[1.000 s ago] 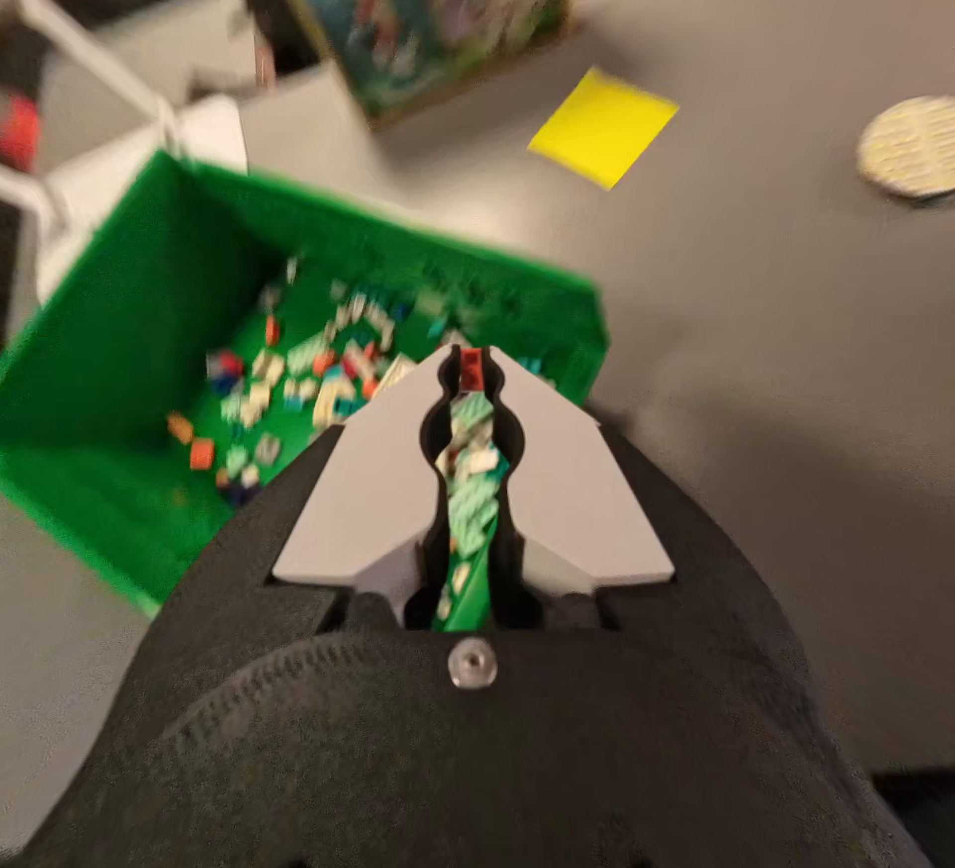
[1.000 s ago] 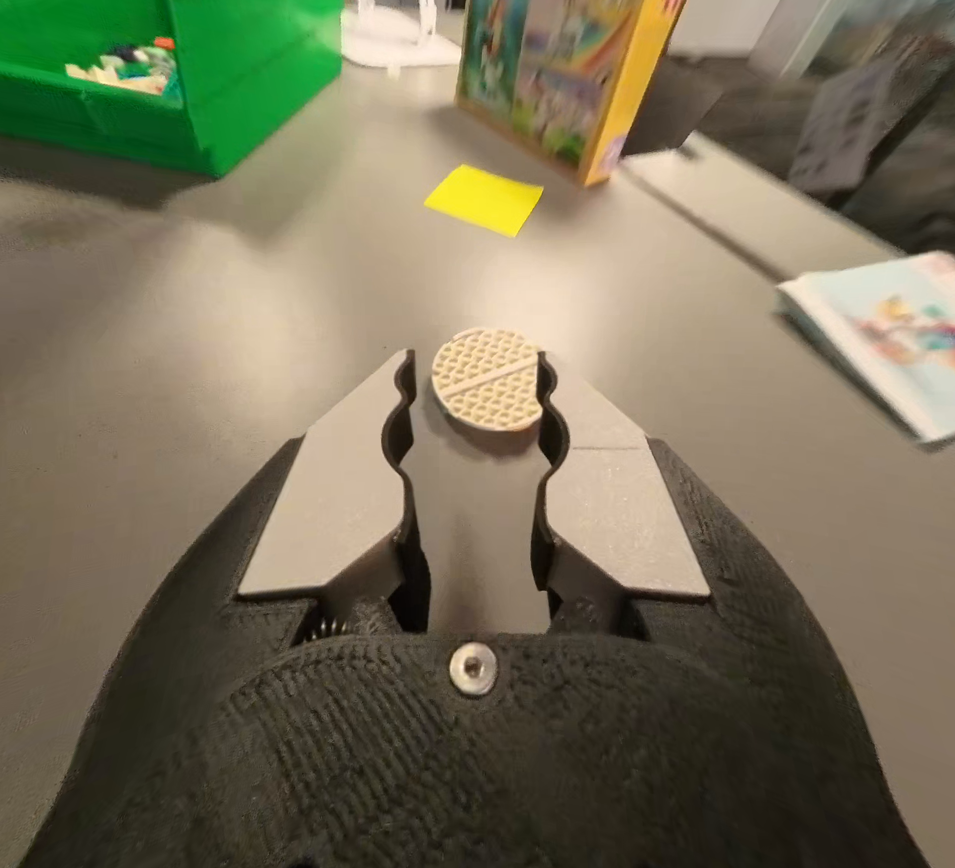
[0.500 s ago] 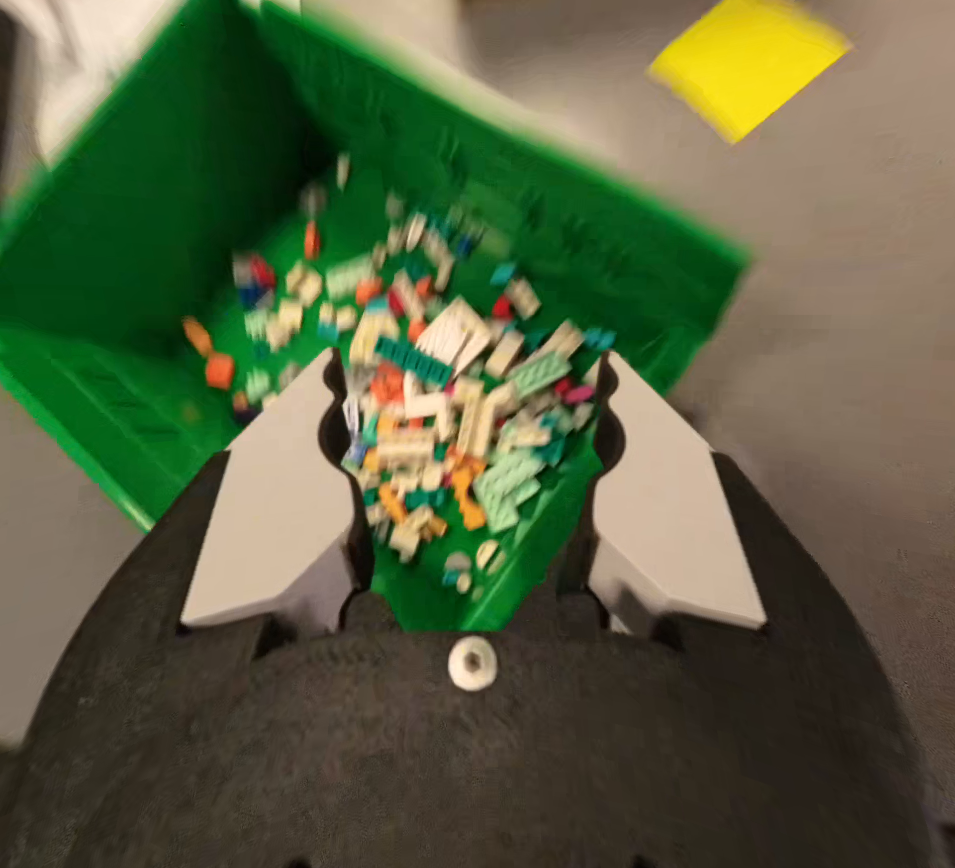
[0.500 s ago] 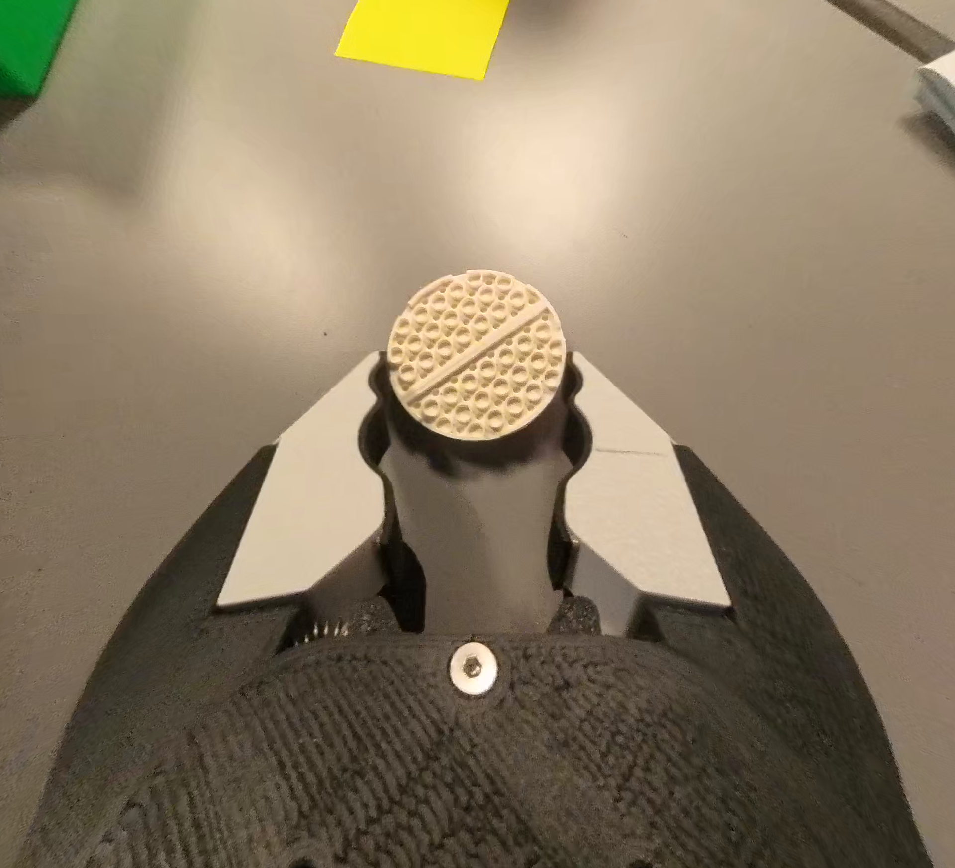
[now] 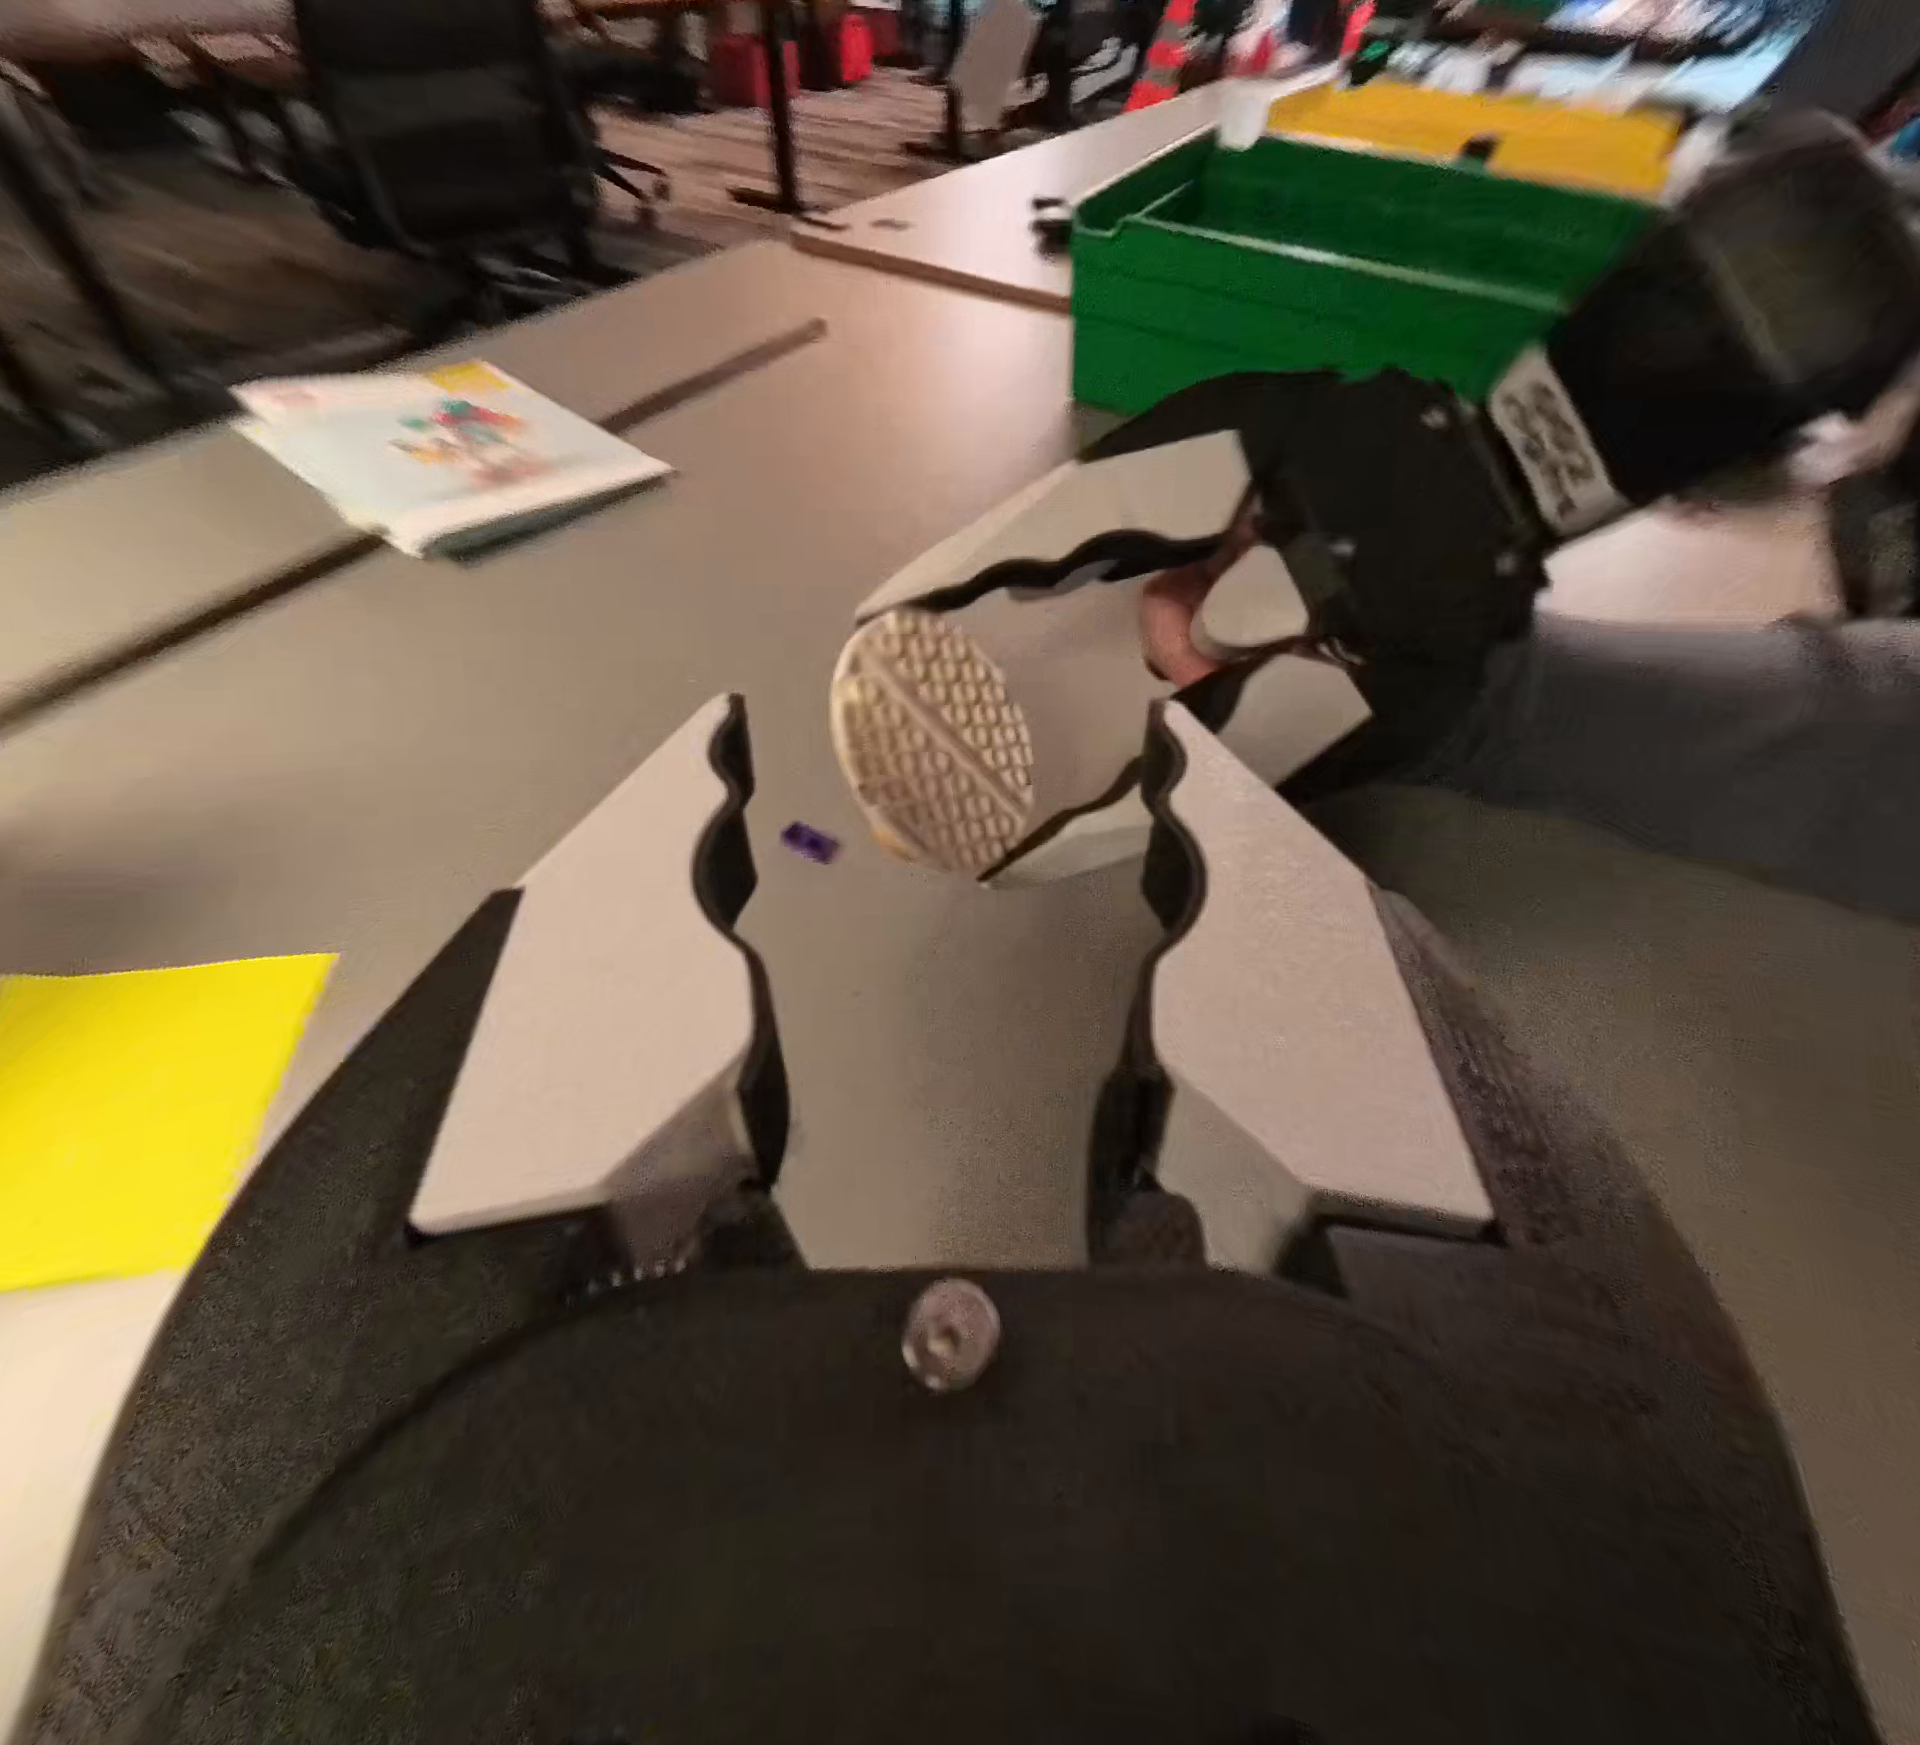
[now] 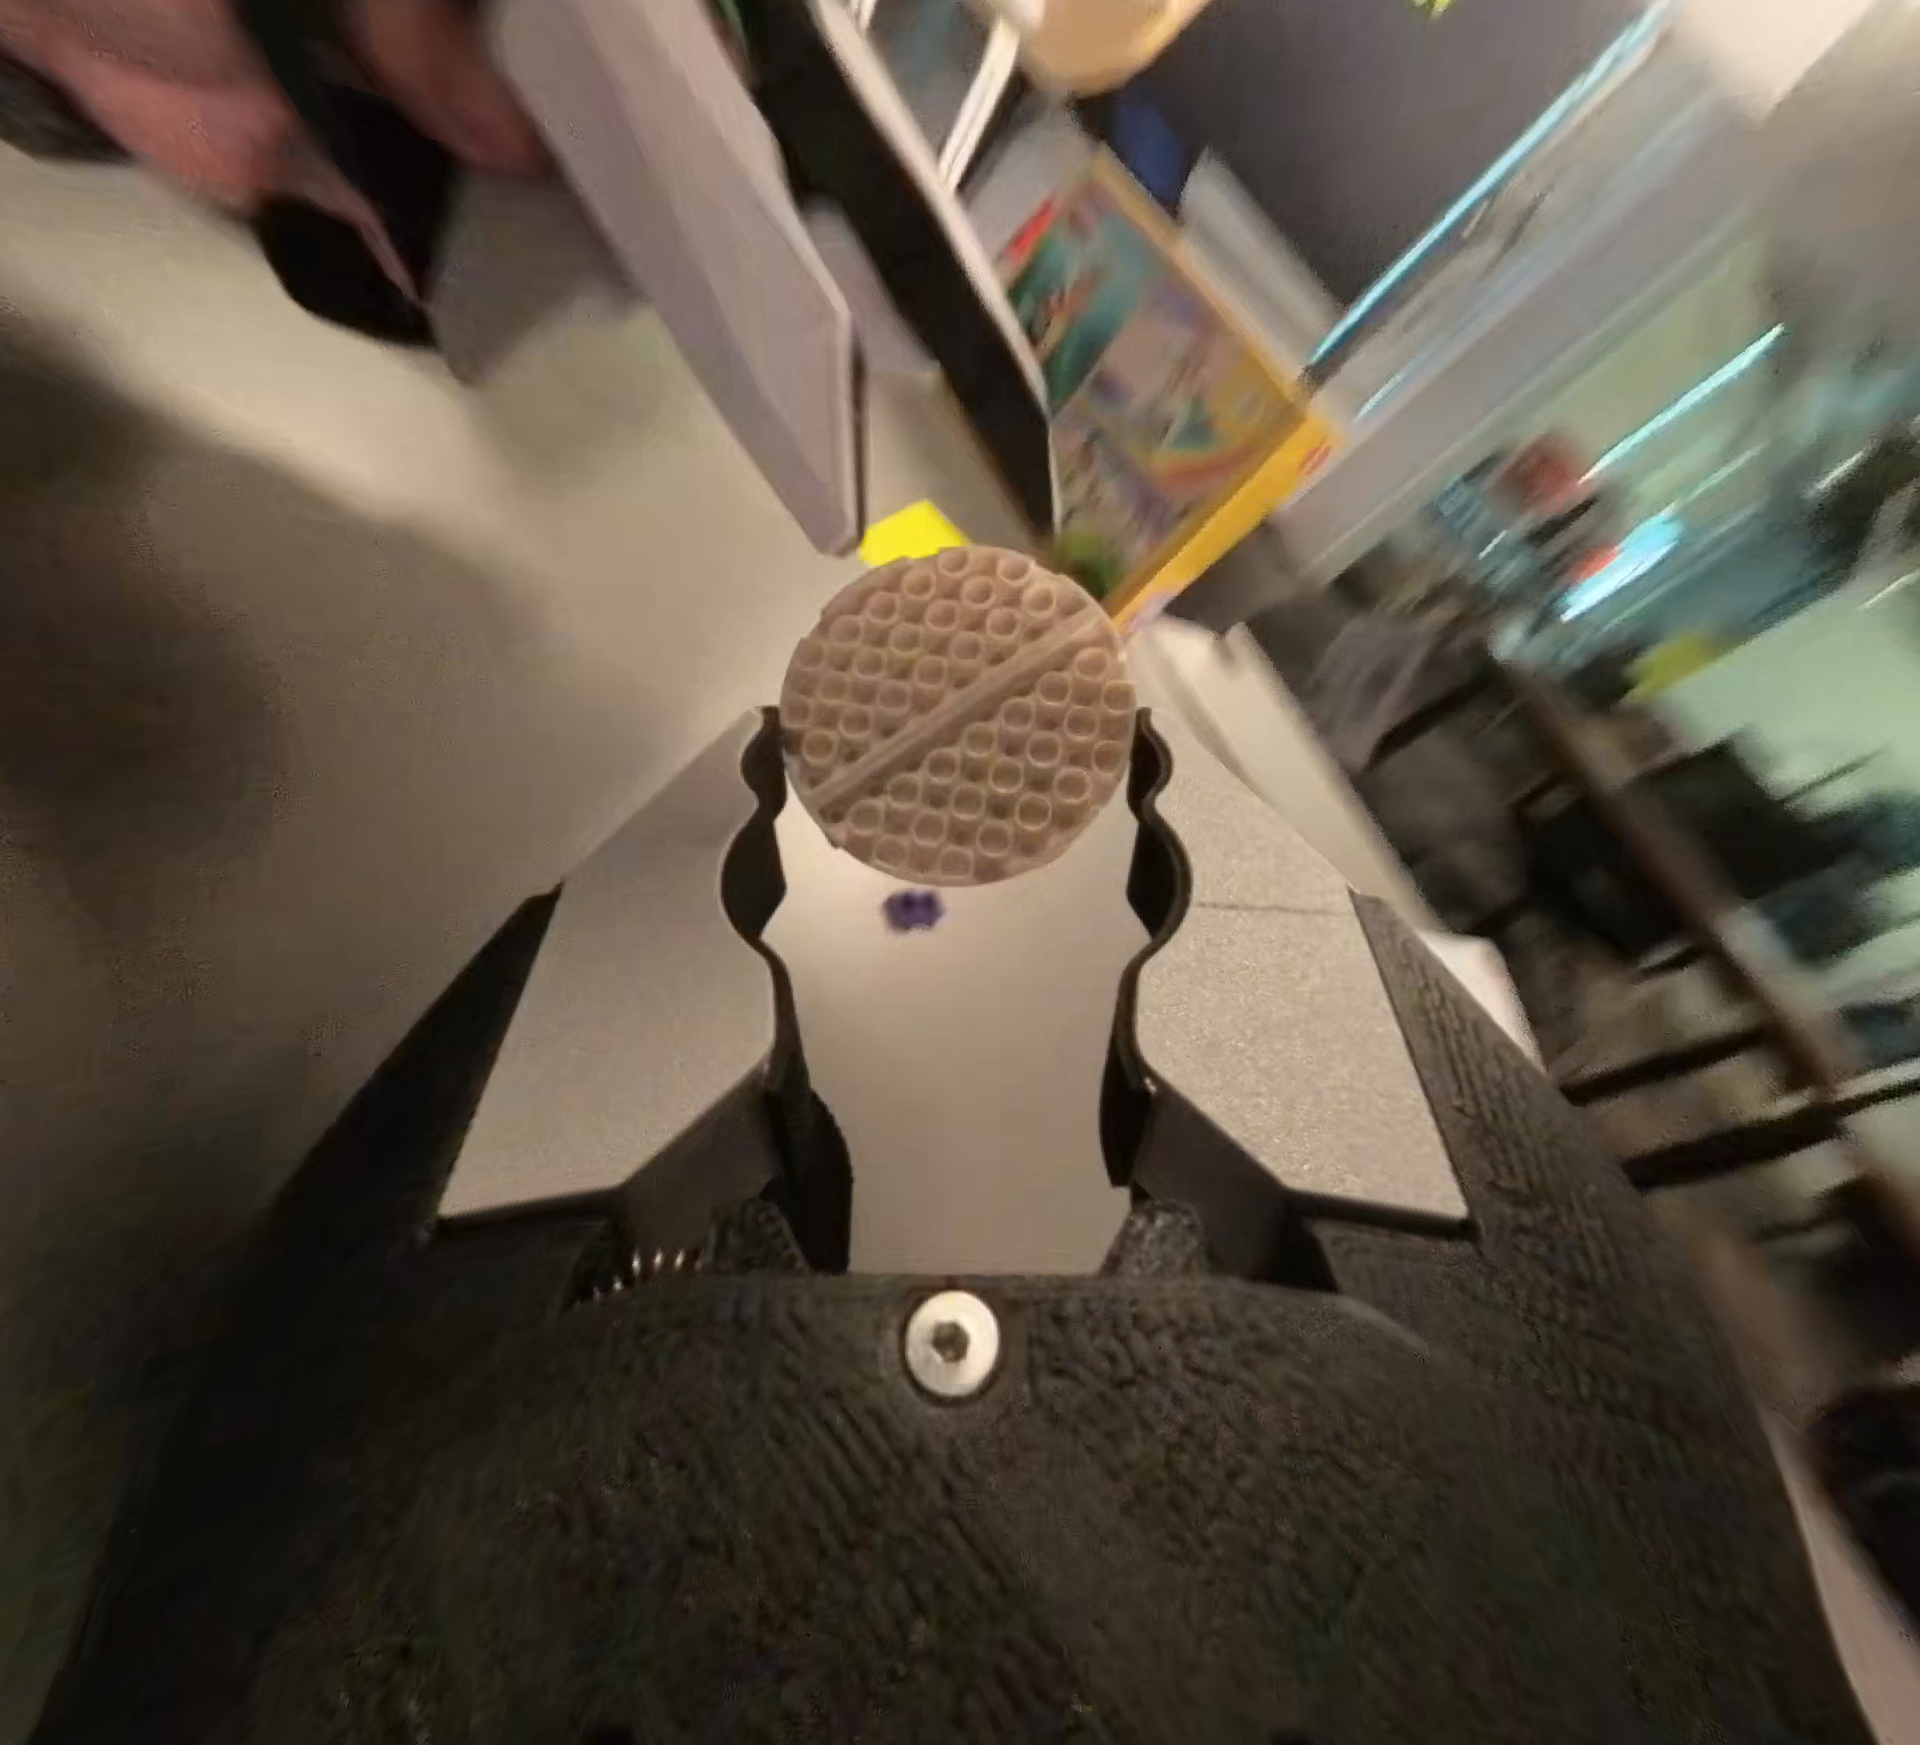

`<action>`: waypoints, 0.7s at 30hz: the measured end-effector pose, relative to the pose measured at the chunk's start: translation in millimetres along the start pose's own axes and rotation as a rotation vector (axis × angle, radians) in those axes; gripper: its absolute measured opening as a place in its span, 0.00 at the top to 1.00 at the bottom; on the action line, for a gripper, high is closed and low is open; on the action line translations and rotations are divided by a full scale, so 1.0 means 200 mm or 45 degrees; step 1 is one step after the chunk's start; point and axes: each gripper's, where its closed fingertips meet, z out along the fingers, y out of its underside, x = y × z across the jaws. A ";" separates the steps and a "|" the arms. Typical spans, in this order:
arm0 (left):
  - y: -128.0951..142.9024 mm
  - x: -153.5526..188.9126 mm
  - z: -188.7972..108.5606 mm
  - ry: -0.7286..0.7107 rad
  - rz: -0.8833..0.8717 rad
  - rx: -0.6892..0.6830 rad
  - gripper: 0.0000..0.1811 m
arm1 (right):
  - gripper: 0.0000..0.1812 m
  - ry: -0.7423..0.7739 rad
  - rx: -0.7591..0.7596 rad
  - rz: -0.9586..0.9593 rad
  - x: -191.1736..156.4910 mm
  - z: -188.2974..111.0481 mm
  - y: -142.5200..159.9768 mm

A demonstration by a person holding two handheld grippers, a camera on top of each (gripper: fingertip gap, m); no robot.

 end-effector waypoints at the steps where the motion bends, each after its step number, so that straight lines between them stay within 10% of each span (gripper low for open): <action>1: 0.00 0.01 0.02 0.120 -0.079 0.032 0.56 | 0.64 0.058 0.073 -0.086 0.01 -0.02 -0.06; 4: -0.07 0.09 -0.05 0.454 -0.208 0.191 0.62 | 0.64 0.212 0.182 -0.299 0.04 -0.08 -0.17; 9: 0.03 0.13 -0.06 0.466 -0.005 0.070 0.82 | 0.64 0.306 0.143 -0.689 -0.02 -0.07 -0.21; 15: 0.10 -0.01 -0.10 -0.082 0.831 0.074 0.94 | 0.60 0.296 0.135 -0.755 -0.07 -0.07 -0.17; 21: 0.18 -0.07 -0.07 -0.381 1.360 0.009 0.94 | 0.85 0.210 0.013 -0.776 -0.11 -0.02 -0.08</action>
